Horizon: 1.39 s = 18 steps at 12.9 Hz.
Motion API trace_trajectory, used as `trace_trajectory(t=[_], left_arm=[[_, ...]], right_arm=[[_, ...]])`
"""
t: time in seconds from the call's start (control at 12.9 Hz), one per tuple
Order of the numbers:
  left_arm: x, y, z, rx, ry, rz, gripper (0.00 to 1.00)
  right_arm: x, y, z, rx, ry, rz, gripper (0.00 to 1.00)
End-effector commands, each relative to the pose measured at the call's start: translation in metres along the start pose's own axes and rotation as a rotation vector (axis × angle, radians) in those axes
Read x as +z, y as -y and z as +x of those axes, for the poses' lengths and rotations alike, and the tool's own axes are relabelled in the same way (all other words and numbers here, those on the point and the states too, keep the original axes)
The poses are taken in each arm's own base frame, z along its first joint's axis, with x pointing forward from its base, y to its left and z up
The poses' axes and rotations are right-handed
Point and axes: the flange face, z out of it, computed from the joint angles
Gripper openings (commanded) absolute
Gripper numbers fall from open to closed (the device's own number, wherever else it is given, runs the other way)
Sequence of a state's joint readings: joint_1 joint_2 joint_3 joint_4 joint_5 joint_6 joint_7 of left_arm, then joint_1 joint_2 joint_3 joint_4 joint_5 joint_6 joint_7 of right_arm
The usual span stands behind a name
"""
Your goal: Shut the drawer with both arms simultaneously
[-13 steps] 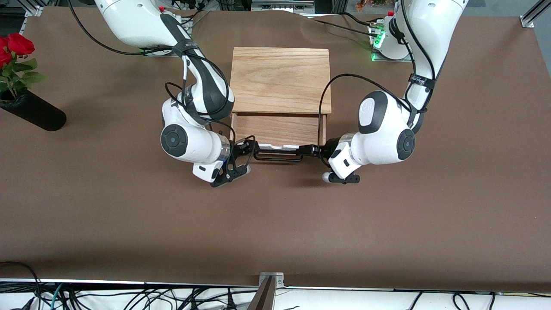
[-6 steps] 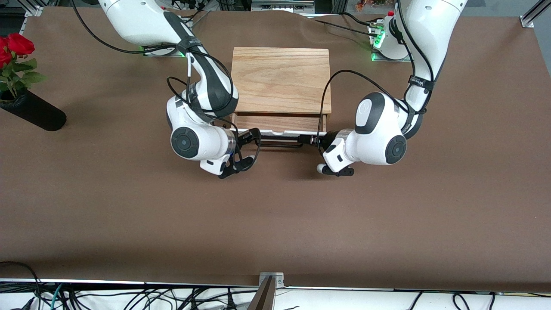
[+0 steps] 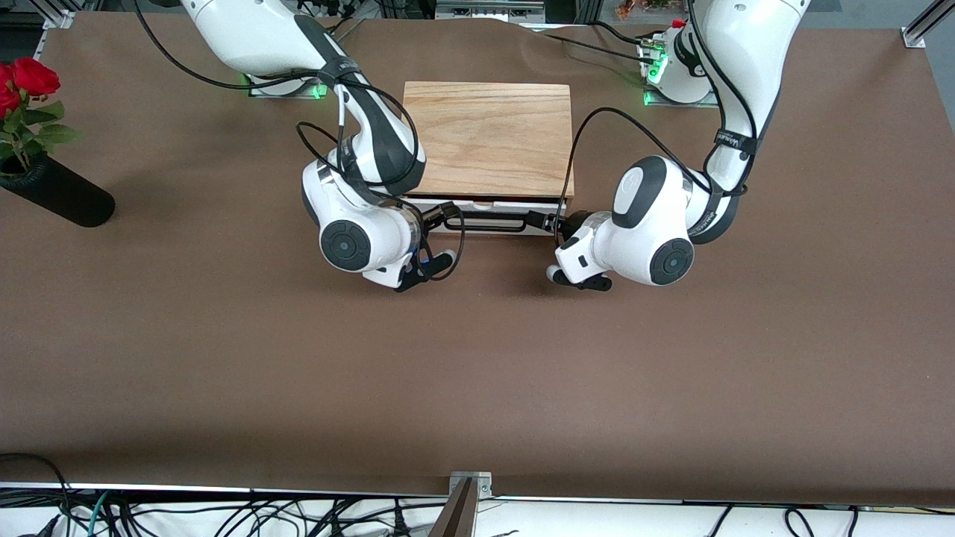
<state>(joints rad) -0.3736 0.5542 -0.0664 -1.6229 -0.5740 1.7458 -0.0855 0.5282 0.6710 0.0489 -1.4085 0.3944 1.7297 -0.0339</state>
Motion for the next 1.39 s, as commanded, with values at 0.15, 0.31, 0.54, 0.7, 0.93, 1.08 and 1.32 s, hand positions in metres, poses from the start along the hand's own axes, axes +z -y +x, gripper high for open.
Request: trace_trajectory(t=[0.15, 0.31, 0.54, 0.7, 0.93, 1.08, 1.32], left_arm=[[0.001, 0.0, -0.016, 0.02, 0.046, 0.031, 1.0], [-0.014, 0.001, -0.013, 0.017, 0.021, 0.024, 1.0], [-0.074, 0.006, -0.024, 0.021, -0.129, -0.006, 1.0], [-0.125, 0.013, -0.043, 0.033, -0.243, 0.032, 1.0], [-0.205, 0.034, -0.089, 0.014, -0.4, 0.051, 1.0], [-0.251, 0.058, -0.129, -0.019, -0.485, 0.051, 1.0], [-0.287, 0.067, -0.187, -0.031, -0.506, 0.146, 1.0]], right_arm=[[0.017, 0.011, -0.012, -0.006, 0.127, 0.034, 1.0], [0.016, 0.009, -0.01, -0.007, 0.115, 0.035, 1.0], [-0.006, 0.009, -0.005, -0.015, 0.054, 0.035, 1.0], [-0.034, 0.01, -0.003, -0.022, -0.001, 0.03, 1.0], [-0.092, -0.011, 0.0, 0.001, -0.115, -0.002, 1.0], [-0.135, -0.032, -0.001, 0.027, -0.196, -0.032, 1.0], [-0.172, -0.087, -0.016, 0.125, -0.231, -0.092, 1.0]])
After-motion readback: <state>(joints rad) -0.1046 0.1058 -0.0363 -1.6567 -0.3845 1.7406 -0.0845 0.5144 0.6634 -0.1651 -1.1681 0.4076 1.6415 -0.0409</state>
